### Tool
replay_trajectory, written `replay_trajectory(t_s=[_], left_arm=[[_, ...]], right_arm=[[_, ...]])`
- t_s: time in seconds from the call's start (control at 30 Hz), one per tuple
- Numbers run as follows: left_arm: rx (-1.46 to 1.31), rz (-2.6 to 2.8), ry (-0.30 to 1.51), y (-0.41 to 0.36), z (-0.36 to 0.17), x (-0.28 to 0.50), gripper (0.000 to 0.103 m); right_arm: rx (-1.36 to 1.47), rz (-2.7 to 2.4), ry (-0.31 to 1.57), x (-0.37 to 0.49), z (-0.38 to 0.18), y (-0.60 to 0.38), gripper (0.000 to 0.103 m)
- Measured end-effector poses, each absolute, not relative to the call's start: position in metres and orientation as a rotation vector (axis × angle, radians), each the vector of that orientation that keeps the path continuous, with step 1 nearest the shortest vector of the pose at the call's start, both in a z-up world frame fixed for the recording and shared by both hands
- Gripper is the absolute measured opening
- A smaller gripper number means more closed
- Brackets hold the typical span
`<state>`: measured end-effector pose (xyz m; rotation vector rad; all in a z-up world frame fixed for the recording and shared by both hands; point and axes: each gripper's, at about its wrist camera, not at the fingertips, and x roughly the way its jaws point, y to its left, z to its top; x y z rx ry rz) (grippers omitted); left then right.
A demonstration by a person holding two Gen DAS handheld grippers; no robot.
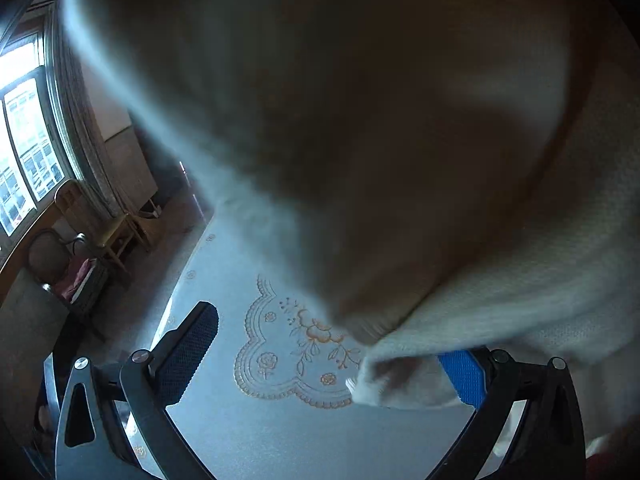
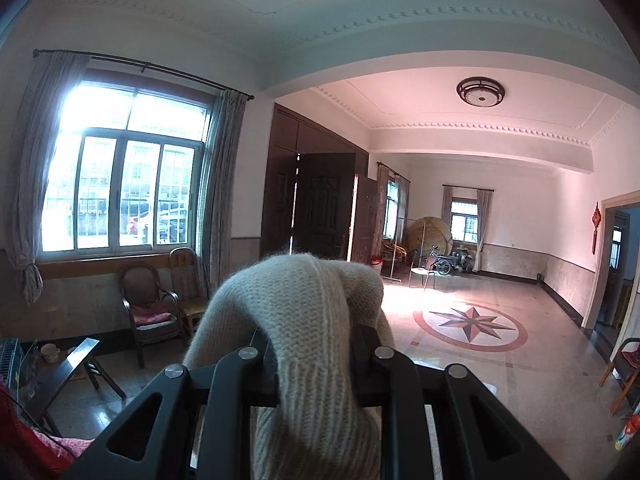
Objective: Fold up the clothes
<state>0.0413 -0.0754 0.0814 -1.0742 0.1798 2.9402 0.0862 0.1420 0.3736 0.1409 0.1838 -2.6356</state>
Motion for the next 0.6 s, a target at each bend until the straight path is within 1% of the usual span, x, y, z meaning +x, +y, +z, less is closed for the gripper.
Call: replay_trajectory(t_s=[0.07, 0.13, 0.2, 0.23, 0.27, 0.3, 0.33, 0.37, 0.43, 0.5, 0.6], left_arm=[[-1.098, 2.953, 0.181, -0.084, 0.079, 0.037, 0.103], [-1.153, 2.954, 0.174, -0.090, 0.070, 0.026, 0.103], [-1.232, 2.949, 0.162, -0.096, 0.057, 0.011, 0.103], [-1.274, 2.944, 0.154, -0.098, 0.050, 0.003, 0.103], [-1.324, 2.934, 0.145, -0.102, 0.042, -0.005, 0.103], [-1.373, 2.924, 0.135, -0.105, 0.035, -0.013, 0.103], [-1.407, 2.906, 0.119, -0.108, 0.028, -0.019, 0.103], [-1.437, 2.891, 0.100, -0.112, 0.020, -0.024, 0.103], [-1.505, 2.885, 0.070, -0.123, 0.008, -0.033, 0.103], [-1.546, 2.875, 0.048, -0.132, -0.004, -0.039, 0.103], [-1.591, 2.871, 0.067, -0.137, -0.021, -0.050, 0.103]], right_arm=[[0.196, -2.666, 0.177, 0.048, 0.373, 0.133, 0.023], [0.305, -2.703, 0.172, -0.006, 0.360, 0.122, 0.025], [0.467, -2.732, 0.202, -0.075, 0.331, 0.105, 0.031], [0.574, -2.723, 0.234, -0.113, 0.307, 0.094, 0.034], [0.680, -2.710, 0.266, -0.152, 0.282, 0.084, 0.043], [0.782, -2.692, 0.291, -0.188, 0.257, 0.074, 0.048], [0.865, -2.672, 0.289, -0.218, 0.230, 0.068, 0.065], [0.935, -2.653, 0.273, -0.244, 0.205, 0.063, 0.087], [0.968, -2.639, 0.142, -0.272, 0.174, 0.068, 0.103], [0.972, -2.612, 0.071, -0.271, 0.153, 0.082, 0.103], [0.984, -2.570, -0.020, -0.267, 0.121, 0.102, 0.103]])
